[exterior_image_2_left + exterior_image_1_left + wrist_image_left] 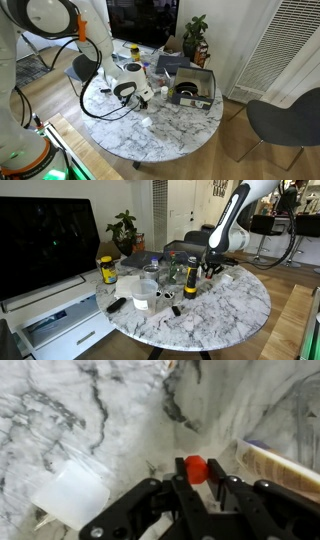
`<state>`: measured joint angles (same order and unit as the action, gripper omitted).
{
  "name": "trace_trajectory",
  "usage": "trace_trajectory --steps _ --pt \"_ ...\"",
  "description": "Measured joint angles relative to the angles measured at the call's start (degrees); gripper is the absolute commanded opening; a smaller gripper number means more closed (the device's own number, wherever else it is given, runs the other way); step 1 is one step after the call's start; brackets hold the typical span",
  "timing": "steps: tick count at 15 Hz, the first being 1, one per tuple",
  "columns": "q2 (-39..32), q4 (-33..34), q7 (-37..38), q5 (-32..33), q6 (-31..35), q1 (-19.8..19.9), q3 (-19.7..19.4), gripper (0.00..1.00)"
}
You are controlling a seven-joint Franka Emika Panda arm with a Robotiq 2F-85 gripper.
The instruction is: Remove the lid from the green hot sauce bottle that is in the crisper drawer and put it on the table to the right of the crisper drawer
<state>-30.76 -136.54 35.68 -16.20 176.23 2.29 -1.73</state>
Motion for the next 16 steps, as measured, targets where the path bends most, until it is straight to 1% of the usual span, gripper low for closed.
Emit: trace_trajectory --steps 4,5,6,7,10,12,13,16 --pt "-1.11 0.56 -2.50 -2.20 0.06 1.67 1.50 0.07" --pt "-1.28 0.68 -3.14 -2.63 0.06 1.93 1.70 0.51" --pt "-1.42 0.82 -3.61 -2.93 0.06 2.09 1.79 0.54" --pt "-1.51 0.94 -4.02 -3.20 0.06 2.21 1.86 0.59" --pt "-1.26 1.24 -5.78 -3.36 -0.13 2.22 1.71 0.81" --pt "0.05 1.22 -8.13 -3.17 -1.72 2.07 1.03 0.97" --pt "1.11 1.18 -9.47 -2.92 -3.17 1.90 0.35 1.00" --pt "4.94 1.11 -14.40 -1.21 -9.73 1.80 -1.40 1.00"
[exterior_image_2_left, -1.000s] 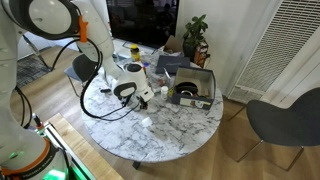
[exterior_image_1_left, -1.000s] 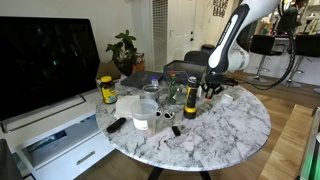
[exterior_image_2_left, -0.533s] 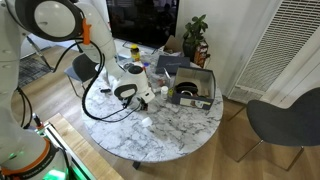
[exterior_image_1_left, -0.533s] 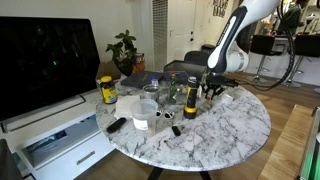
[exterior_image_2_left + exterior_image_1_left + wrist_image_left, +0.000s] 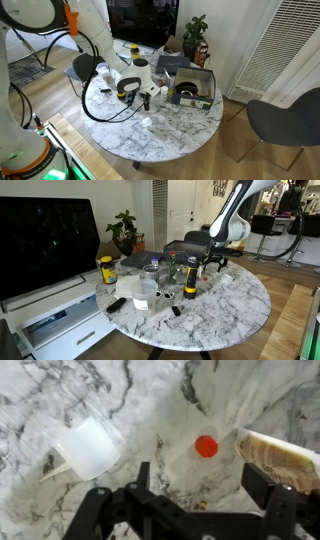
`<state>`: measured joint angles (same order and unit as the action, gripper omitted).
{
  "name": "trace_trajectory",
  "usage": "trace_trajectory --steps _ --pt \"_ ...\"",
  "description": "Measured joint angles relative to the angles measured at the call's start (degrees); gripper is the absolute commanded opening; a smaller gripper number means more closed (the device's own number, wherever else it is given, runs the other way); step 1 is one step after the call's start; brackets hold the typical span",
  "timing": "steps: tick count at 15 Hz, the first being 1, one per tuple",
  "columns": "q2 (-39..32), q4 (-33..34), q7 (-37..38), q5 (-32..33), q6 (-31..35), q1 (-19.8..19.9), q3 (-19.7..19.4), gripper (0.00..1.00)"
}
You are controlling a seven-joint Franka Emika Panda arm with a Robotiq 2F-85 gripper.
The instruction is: Remove the lid from the green hot sauce bottle that is in the crisper drawer and put it on the table to the right of the crisper drawer
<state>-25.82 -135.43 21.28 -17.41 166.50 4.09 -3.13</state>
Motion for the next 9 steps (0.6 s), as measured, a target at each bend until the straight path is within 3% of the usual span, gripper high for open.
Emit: trace_trajectory --steps 9 --pt "15.88 -2.92 -12.60 12.37 -10.26 -1.01 -0.68 1.00"
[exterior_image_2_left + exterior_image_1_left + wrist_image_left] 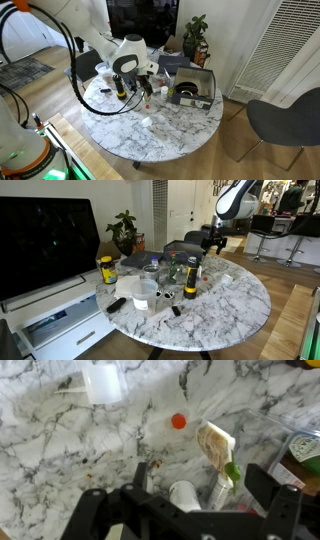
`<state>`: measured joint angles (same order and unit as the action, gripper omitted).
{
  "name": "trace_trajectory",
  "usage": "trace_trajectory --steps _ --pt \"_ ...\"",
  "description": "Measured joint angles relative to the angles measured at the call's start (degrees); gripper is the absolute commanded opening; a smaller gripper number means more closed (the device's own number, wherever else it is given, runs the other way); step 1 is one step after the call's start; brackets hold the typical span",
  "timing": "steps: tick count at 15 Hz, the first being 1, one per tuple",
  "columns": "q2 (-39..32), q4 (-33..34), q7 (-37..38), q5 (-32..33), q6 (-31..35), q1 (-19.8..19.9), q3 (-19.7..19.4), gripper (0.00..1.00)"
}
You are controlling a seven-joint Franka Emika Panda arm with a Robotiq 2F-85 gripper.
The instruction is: Remove the lid from the green hot sauce bottle that is in the crisper drawer and put it on the table to the right of the crisper drawer
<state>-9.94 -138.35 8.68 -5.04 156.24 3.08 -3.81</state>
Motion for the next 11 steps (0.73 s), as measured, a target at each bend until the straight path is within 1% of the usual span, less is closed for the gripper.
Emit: trace_trajectory --steps 3,6,9,11 --pt "7.04 -0.08 -2.05 3.76 -4.57 -1.14 0.82 1.00" --pt "13.24 0.53 -4.28 4.38 -10.22 -2.35 2.68 1.00" --pt "18.19 2.10 -8.02 1.26 -18.26 -4.01 4.00 1.00" --pt "20.20 2.77 -10.29 -0.72 -21.09 -4.85 4.13 1.00"
